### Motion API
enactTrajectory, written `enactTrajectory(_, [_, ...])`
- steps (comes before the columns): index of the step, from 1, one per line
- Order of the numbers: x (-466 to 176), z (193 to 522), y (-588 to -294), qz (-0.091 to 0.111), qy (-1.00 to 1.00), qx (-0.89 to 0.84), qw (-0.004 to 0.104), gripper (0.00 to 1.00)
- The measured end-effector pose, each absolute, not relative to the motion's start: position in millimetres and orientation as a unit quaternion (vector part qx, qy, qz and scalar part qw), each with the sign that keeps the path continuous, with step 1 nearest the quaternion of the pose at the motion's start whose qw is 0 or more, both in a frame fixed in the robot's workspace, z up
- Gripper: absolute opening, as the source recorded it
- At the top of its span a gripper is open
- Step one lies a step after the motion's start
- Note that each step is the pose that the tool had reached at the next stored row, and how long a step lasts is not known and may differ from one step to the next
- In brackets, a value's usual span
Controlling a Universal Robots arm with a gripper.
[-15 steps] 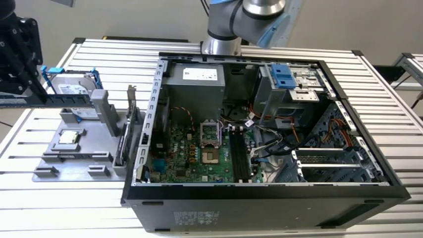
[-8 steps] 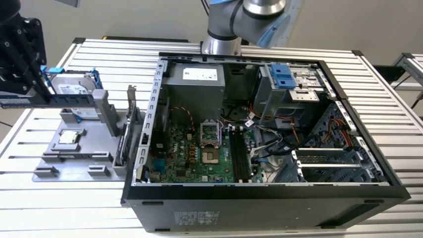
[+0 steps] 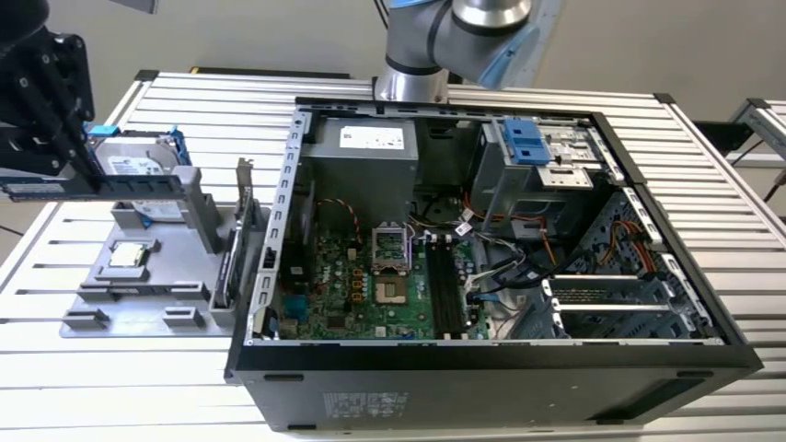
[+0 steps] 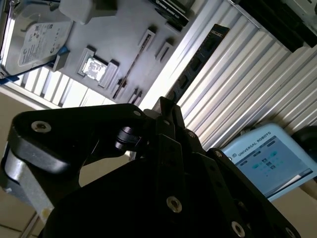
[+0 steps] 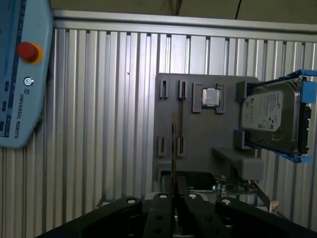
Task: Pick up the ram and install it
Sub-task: 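Pick up the ram and move it above insertion slot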
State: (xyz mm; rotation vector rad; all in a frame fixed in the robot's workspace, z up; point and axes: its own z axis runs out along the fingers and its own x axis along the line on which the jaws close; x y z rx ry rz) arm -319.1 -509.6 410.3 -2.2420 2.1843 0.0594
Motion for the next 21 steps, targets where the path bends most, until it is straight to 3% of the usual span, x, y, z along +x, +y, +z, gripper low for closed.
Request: enactTrajectory(21, [-300.4,410.4,-509.6,0.019,0.698,-0.716,0.005,0.00])
